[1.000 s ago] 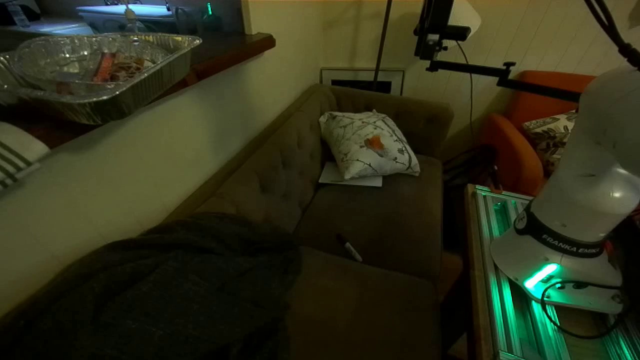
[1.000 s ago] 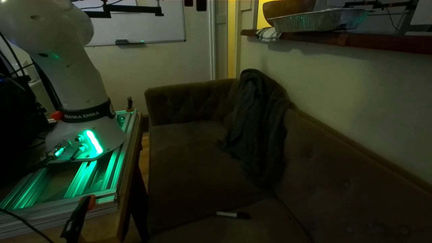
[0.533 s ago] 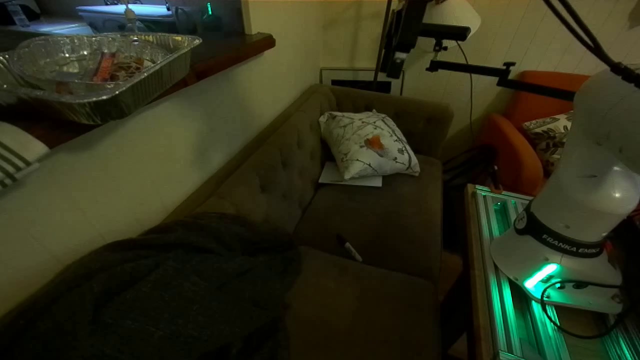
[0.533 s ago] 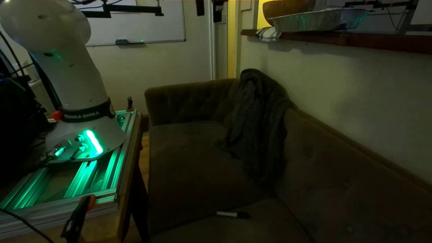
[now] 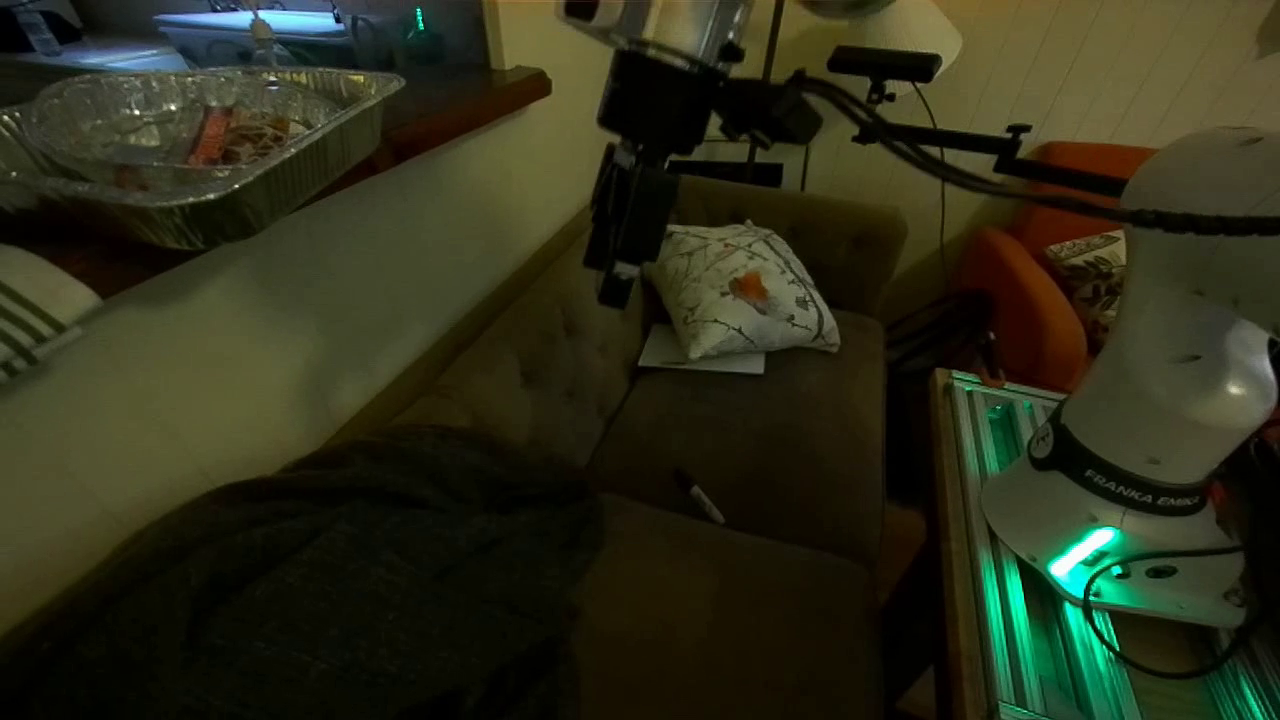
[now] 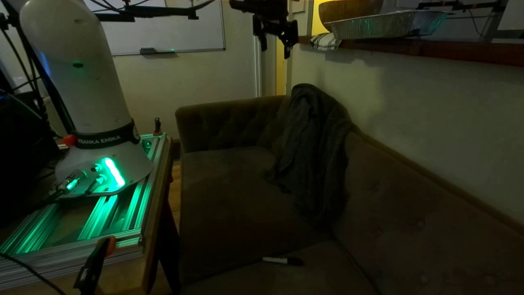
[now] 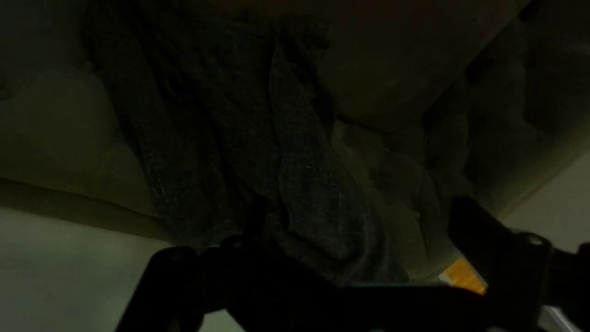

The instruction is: Pick up the cloth and put it on the sofa

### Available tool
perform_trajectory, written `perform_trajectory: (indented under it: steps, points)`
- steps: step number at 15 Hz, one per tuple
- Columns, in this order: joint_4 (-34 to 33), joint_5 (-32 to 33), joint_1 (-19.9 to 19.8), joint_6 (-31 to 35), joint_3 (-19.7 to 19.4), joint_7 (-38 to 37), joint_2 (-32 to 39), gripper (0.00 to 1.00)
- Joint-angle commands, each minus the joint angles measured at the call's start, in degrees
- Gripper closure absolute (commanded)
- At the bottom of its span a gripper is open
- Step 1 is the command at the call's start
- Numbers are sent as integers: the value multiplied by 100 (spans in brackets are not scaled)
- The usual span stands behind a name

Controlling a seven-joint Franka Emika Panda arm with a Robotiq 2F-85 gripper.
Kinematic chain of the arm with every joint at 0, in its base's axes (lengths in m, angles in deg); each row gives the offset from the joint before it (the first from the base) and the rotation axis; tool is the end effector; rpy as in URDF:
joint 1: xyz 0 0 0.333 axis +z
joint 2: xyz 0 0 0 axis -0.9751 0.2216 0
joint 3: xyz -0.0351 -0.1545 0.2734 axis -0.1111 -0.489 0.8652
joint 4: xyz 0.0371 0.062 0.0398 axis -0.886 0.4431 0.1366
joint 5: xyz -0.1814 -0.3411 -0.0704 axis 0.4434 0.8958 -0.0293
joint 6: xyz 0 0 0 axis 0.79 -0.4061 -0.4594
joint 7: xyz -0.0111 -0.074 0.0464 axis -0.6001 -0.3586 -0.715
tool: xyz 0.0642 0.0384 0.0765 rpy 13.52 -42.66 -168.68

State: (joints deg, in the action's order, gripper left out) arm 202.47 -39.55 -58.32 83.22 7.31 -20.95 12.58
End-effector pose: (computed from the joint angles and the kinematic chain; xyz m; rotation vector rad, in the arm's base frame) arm 0.4458 0.0826 0.4157 -2.7582 -0.7687 -0.3937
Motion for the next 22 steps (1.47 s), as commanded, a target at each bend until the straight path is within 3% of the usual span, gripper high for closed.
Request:
perform_trajectory:
  steps: [1, 4, 9, 14, 18, 22]
  points:
    - [-70, -162, -204, 58, 339, 143, 263, 0]
    - [-219, -193, -220, 163, 587, 159, 754, 0]
    - [-305, -191, -234, 164, 593, 169, 804, 0]
    - [-951, -429, -151, 1243, 1198, -174, 2120, 0]
    - [-1625, 162, -428, 2142, 1630, -705, 3221, 0]
    - [-2229, 1314, -537, 2677, 1523, -1637, 4127, 0]
